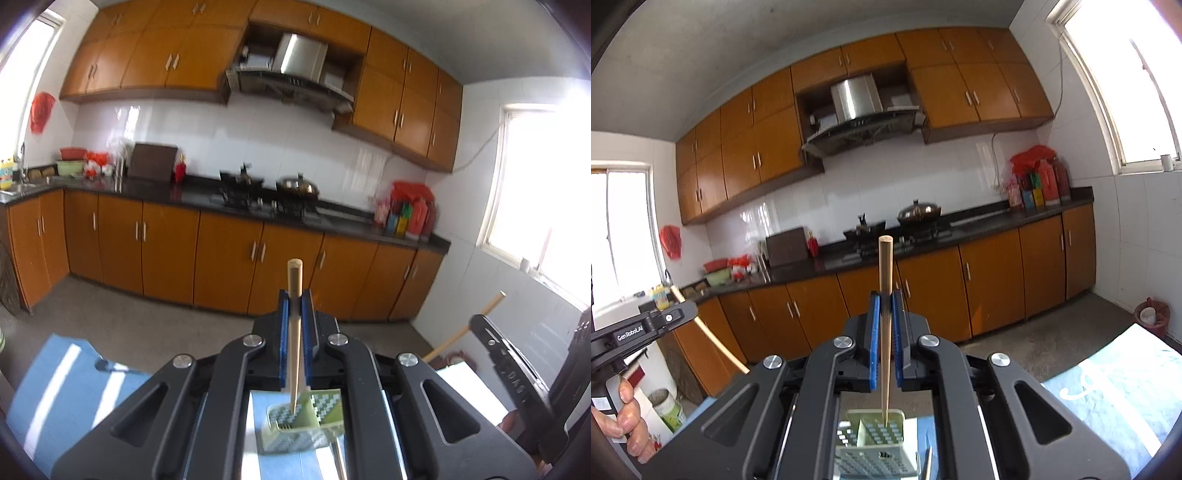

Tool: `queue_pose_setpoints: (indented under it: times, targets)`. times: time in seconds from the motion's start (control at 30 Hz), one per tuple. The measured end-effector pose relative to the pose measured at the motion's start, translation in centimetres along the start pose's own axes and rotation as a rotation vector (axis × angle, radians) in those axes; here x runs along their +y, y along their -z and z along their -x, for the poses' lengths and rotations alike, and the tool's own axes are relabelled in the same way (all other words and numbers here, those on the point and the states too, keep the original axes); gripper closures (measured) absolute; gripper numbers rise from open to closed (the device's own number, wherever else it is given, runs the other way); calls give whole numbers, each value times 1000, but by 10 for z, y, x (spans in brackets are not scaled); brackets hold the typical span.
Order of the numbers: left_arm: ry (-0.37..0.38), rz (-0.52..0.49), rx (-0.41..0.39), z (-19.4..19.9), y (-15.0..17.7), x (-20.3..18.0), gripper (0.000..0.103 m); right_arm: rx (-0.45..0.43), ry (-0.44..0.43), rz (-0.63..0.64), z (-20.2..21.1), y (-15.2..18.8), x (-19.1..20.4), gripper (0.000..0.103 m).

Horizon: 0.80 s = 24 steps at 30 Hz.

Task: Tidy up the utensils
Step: 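Carry both chopsticks over the green holder and lower them inside, then open both tools to release the chopsticks into the holder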

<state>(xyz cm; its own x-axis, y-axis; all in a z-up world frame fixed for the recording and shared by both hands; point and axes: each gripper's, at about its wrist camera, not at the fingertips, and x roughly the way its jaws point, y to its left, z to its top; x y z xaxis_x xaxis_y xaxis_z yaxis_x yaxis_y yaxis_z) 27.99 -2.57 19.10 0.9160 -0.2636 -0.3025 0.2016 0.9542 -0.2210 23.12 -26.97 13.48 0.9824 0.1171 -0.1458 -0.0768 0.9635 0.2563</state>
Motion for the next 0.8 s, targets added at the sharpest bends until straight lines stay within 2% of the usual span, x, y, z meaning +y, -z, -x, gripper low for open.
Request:
queue_pose_setpoints:
  times: [0.2, 0.43, 0.53, 0.57, 0.6, 0.63, 0.67, 0.8]
  targets:
    - [-6, 10, 72, -28, 32, 8, 96, 72, 10, 14, -13, 20, 6, 96]
    - [-19, 13, 135, -47, 53, 16, 95, 122, 19, 17, -17, 33, 7, 95]
    - [-26, 9, 136, -46, 54, 17, 81, 133, 28, 15, -15, 33, 4, 94]
    - [-30, 10, 134, -44, 54, 18, 75, 134, 28, 12, -14, 33, 3, 89]
    - [-30, 14, 130, -42, 54, 19, 73, 131, 30, 9, -13, 33, 2, 83]
    - [-31, 18, 129, -41, 54, 21, 73, 121, 35, 6, -9, 32, 1, 71]
    - [-31, 22, 130, -39, 54, 22, 73, 109, 39, 5, -6, 31, 1, 65]
    - [-29, 45, 125, -25, 53, 28, 72, 84, 45, 12, 11, 25, -3, 65]
